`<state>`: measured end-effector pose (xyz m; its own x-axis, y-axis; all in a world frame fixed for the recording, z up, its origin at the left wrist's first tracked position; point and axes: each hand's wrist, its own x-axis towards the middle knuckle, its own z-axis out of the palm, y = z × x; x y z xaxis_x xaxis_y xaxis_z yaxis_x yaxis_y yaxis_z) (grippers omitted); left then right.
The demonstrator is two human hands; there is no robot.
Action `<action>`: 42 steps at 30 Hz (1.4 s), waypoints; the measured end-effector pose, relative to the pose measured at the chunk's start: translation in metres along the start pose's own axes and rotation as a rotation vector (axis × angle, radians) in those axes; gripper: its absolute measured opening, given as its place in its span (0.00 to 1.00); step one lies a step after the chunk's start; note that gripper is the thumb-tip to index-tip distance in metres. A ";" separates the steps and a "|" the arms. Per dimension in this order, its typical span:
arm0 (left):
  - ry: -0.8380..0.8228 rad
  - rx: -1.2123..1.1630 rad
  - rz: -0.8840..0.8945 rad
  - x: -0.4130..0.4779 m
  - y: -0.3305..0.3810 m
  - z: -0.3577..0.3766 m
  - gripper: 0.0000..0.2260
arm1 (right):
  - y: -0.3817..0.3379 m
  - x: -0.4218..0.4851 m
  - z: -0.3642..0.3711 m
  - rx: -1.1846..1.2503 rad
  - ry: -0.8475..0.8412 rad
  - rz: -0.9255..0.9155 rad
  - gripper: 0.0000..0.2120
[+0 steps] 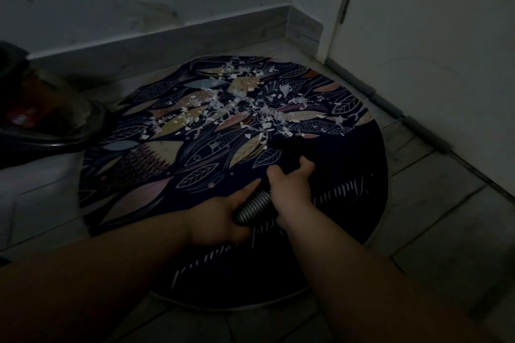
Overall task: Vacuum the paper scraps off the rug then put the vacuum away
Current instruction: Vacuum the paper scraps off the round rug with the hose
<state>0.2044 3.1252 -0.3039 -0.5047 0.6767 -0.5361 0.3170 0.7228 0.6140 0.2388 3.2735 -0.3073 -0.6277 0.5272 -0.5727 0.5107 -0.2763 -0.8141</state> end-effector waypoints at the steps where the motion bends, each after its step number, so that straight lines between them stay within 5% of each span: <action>1: 0.005 0.000 -0.008 -0.002 -0.003 -0.002 0.43 | -0.001 -0.001 0.004 0.003 -0.012 -0.003 0.32; 9: 0.035 0.070 -0.015 -0.013 -0.017 -0.012 0.44 | -0.002 -0.001 0.020 0.008 -0.071 -0.020 0.32; 18: 0.040 0.031 0.014 0.008 0.005 0.002 0.43 | 0.001 0.011 -0.004 -0.007 0.053 -0.085 0.32; 42: 0.084 0.072 -0.102 0.002 -0.015 -0.016 0.44 | -0.008 0.025 0.032 -0.009 -0.121 -0.005 0.31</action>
<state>0.1859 3.1136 -0.3052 -0.6018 0.5874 -0.5411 0.3158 0.7973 0.5143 0.2001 3.2628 -0.3186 -0.6963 0.4278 -0.5763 0.5121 -0.2665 -0.8166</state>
